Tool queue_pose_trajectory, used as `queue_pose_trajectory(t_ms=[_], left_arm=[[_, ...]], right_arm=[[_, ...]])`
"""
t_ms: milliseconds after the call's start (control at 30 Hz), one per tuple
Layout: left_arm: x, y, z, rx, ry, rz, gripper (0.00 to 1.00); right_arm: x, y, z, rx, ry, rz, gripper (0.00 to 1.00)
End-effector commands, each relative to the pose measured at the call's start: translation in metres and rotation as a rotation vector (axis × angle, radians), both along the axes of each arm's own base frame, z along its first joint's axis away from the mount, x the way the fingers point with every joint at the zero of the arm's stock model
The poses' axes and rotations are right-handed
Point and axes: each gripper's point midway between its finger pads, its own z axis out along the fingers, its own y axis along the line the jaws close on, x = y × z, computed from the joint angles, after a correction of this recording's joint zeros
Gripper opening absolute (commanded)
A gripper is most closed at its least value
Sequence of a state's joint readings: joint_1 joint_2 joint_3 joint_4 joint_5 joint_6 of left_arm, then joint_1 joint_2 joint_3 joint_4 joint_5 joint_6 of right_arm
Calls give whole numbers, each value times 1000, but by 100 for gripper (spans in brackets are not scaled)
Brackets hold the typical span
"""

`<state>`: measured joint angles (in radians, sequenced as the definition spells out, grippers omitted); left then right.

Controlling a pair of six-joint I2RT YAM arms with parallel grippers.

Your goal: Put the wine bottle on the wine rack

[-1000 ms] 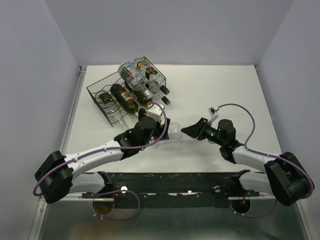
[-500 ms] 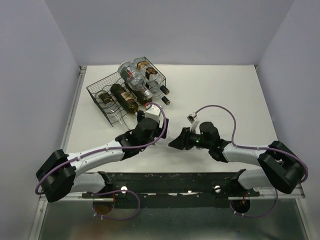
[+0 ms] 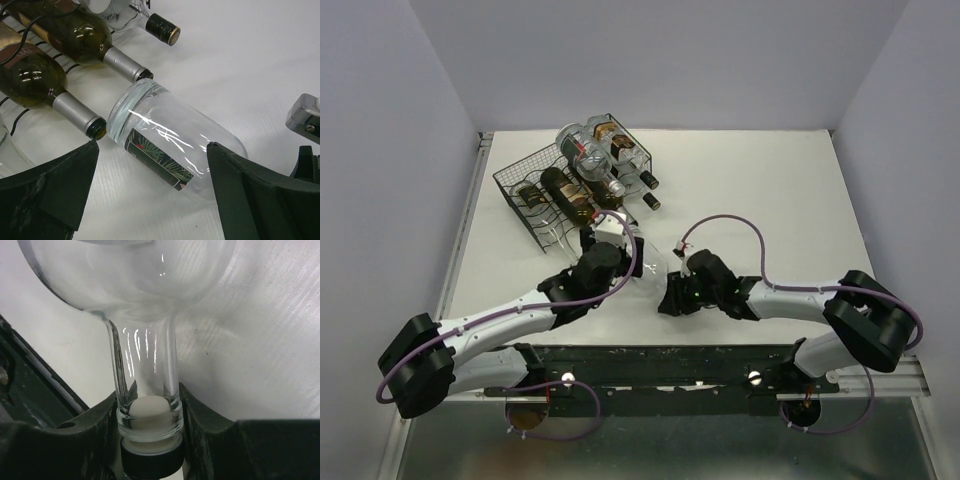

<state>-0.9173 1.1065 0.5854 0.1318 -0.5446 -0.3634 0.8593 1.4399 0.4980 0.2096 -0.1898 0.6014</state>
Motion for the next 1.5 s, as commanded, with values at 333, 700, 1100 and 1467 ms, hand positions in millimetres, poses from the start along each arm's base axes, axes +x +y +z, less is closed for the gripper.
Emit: queue_pose_trajectory(t_ms=[333,700,1100,1467], left_arm=[[3,29,29,-29,-92,99,99],[1,41,36,-34,-118,118,99],[0,54,51,-47,-164,141,99],[-3,67,71,-63,-218,163,99]], right_arm=[[18,-26,-18,-349,-73,23,60],[36,-11,-33,-455,-84,76,57],[33,-18,-48,-552,-104,62,19],[30,-11,-2,-455,-170,87,1]])
